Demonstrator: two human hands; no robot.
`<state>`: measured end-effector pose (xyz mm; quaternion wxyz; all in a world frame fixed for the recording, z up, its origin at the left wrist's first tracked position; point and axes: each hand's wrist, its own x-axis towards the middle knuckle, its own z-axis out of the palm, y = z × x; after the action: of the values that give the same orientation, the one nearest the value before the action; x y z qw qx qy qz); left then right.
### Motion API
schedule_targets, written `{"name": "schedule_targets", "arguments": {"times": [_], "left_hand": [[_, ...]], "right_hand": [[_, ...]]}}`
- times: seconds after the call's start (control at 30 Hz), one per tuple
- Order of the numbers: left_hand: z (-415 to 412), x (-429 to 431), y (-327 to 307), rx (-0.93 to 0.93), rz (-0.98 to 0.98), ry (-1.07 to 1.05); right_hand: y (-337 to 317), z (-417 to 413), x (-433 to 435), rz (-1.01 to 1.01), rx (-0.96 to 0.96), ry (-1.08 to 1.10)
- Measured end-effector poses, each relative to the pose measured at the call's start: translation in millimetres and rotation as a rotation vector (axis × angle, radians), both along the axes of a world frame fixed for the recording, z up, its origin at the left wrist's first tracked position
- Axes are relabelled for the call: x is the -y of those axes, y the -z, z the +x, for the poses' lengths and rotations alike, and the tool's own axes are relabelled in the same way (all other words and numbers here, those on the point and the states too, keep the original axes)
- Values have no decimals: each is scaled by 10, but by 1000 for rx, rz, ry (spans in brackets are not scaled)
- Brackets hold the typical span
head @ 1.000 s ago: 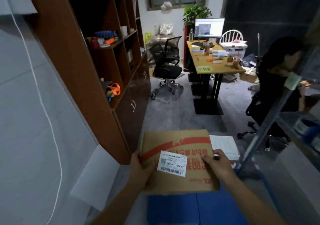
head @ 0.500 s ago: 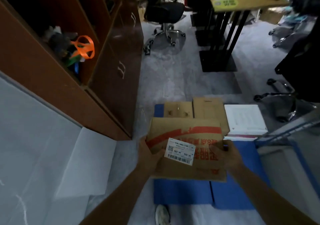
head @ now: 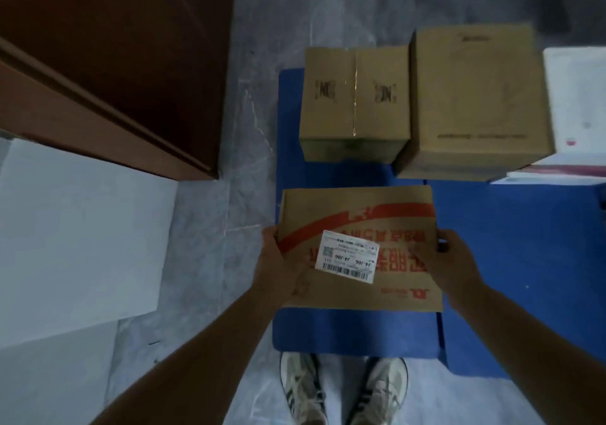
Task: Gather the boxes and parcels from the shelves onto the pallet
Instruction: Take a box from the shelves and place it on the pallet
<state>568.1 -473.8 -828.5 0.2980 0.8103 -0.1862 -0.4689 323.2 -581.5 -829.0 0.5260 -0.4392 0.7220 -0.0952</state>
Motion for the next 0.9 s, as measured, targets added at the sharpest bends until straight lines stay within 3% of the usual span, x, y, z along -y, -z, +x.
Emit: {"name": "schedule_targets", "arguments": {"times": [0.2,0.33,0.47,0.6,0.7,0.9], "left_hand": [[129,420,1061,-45,-37,-25],[313,670,1249,-32,-77,-4],[369,721,1265,-10,-93,-14],[343,759,1069,135,-106,117],[209,882,664,218,-117,259],[-60,1231,-427,292,-186,566]], "right_hand": [[973,106,269,24,-14,14],[1192,194,491,-86,38,-26],[1173,201,670,-116,126,67],[1021,248,619,-115,200,-31],[776,350,565,-133,133,3],[-256,722,851,-299,106,-94]]}}
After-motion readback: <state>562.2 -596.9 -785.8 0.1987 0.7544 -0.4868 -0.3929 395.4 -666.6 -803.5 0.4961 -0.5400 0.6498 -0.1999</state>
